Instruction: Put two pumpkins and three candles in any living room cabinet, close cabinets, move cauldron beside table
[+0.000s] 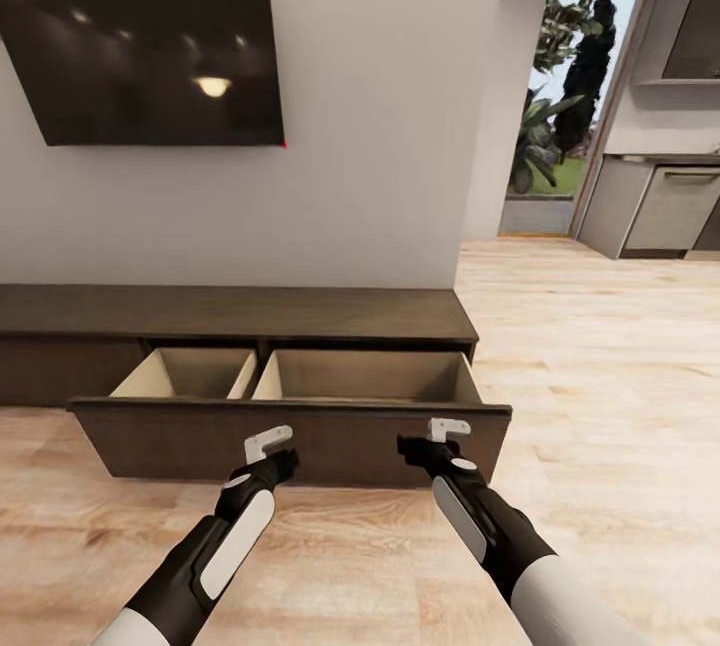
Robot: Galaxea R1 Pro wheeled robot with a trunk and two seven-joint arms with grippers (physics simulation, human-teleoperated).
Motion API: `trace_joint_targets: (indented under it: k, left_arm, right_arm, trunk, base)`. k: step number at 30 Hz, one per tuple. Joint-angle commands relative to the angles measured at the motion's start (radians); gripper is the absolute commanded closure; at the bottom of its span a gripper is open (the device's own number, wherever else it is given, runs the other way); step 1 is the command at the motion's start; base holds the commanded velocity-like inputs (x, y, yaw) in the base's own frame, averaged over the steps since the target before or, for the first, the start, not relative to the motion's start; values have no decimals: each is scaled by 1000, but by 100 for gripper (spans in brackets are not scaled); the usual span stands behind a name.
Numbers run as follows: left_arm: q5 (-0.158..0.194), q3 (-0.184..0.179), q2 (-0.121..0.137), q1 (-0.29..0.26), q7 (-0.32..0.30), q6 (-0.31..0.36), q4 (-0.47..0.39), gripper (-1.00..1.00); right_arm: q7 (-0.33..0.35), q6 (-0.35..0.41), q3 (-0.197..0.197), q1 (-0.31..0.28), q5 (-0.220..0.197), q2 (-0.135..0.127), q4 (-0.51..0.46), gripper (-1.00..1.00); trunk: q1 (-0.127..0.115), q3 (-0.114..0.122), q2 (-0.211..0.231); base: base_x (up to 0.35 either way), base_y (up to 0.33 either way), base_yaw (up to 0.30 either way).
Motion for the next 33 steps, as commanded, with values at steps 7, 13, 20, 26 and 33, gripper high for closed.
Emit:
trace_joint_targets:
  k: [7,13,20,26,33]
  left_arm:
    - [1,-6,0,-1,8,2,-2,-100]
    - [0,-9,0,-1,8,2,-2,-100]
    - [0,-13,1,-1,8,1,-2,-100]
    - [0,-13,1,-1,8,1,-2,-100]
    - [0,-12,1,-1,8,1,-2,-100]
  right_arm:
    - [-8,3,4,-1,-11,-1,-1,-100]
    - [-8,3,4,-1,-12,-1,0,-100]
    - [-7,3,4,-1,-12,-1,0,-100]
    - [-7,3,4,-1,-14,-1,-1,-100]
    - [-7,4,4,-1,-18,-1,-1,-100]
  trunk:
    - [1,-9,-1]
    - [3,-28,-2]
    - [6,-55,-4]
    - [9,-78,-5]
    - [11,-94,-6]
  base:
    - [29,0,0]
    - [1,0,0]
    - [0,0,0]
    - [0,0,0]
    - [0,0,0]
